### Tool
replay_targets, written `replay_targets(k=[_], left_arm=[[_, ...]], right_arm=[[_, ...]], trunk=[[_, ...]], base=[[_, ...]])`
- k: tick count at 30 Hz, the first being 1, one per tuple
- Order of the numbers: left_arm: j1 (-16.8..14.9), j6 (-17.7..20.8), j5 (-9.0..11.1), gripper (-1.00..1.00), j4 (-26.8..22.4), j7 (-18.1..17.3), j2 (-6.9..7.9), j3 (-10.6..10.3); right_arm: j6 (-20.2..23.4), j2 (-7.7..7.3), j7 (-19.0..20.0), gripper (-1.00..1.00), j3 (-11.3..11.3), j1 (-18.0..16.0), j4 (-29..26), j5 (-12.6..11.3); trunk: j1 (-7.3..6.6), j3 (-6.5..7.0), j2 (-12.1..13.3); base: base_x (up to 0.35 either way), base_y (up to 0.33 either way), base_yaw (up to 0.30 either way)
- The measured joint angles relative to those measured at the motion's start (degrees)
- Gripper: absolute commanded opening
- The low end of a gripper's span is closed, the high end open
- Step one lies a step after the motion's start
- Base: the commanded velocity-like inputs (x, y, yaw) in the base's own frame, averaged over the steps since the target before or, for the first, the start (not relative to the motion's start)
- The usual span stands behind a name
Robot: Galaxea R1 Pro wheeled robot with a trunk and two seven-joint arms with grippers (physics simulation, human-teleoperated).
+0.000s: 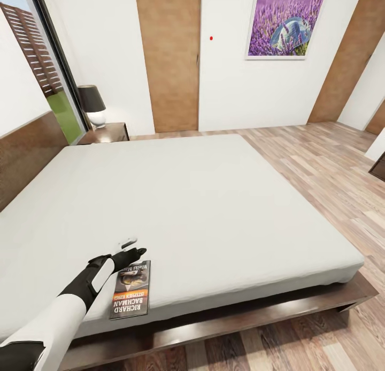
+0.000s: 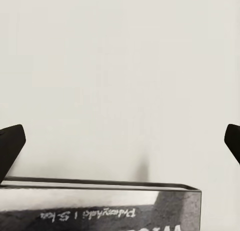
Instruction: In the bedroom, move the book from the bed onto either nightstand, and place the two sandals side by side next to the bed.
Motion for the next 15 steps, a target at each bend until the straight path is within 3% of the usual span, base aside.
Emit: replay_targets(k=[15], left_arm=[[0.00,-0.02,0.00,1.00,0.00,0.00,0.00,0.03]], right_arm=[[0.00,0.00,0.00,1.00,0.00,0.01,0.02,0.00]], trunk=[[0.00,0.00,0.00]], base=[[-0.027,0.000,0.000]])
